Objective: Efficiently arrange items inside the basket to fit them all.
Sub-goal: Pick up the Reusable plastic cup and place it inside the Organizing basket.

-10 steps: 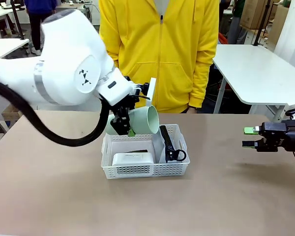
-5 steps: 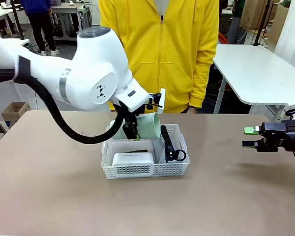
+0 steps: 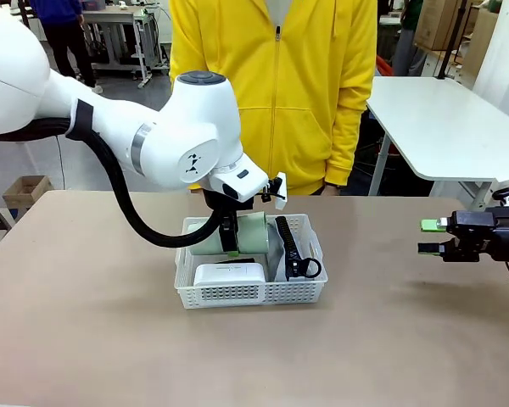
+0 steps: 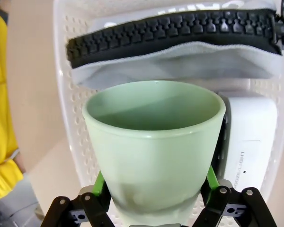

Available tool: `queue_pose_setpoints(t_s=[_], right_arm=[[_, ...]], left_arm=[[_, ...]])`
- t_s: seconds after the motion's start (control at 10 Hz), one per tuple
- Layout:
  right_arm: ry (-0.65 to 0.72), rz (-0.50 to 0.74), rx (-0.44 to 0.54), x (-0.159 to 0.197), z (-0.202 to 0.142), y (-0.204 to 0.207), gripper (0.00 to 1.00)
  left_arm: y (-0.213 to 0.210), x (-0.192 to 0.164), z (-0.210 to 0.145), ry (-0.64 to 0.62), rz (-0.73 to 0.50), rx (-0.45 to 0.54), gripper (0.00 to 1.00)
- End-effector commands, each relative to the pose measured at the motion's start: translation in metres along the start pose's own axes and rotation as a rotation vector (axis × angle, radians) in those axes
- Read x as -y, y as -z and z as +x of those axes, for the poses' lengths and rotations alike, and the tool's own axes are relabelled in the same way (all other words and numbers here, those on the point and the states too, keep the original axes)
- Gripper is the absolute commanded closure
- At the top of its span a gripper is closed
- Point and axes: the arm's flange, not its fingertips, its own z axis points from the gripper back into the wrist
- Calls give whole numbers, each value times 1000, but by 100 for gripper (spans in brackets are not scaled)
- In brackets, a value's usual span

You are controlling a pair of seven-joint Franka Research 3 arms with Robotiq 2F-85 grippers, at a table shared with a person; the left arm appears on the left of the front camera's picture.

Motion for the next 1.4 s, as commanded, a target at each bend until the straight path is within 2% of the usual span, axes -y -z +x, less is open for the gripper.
queue_pose_setpoints(t_s=[0.0, 0.4, 0.5, 0.6, 1.3], right_arm=[[-3, 3, -8, -2, 0, -3, 0], [-3, 3, -8, -2, 0, -3, 0], [-3, 3, -8, -2, 0, -3, 0], [-3, 3, -8, -2, 0, -3, 0], [-3, 3, -8, -2, 0, -3, 0]], left_arm=[[-2, -2, 8, -3, -2, -58, 13], [4, -1, 9, 0, -9, -80, 13], [4, -2, 9, 0, -7, -81, 10], [5, -3, 10, 5, -3, -73, 0], [-7, -2, 4, -1, 7, -24, 0]])
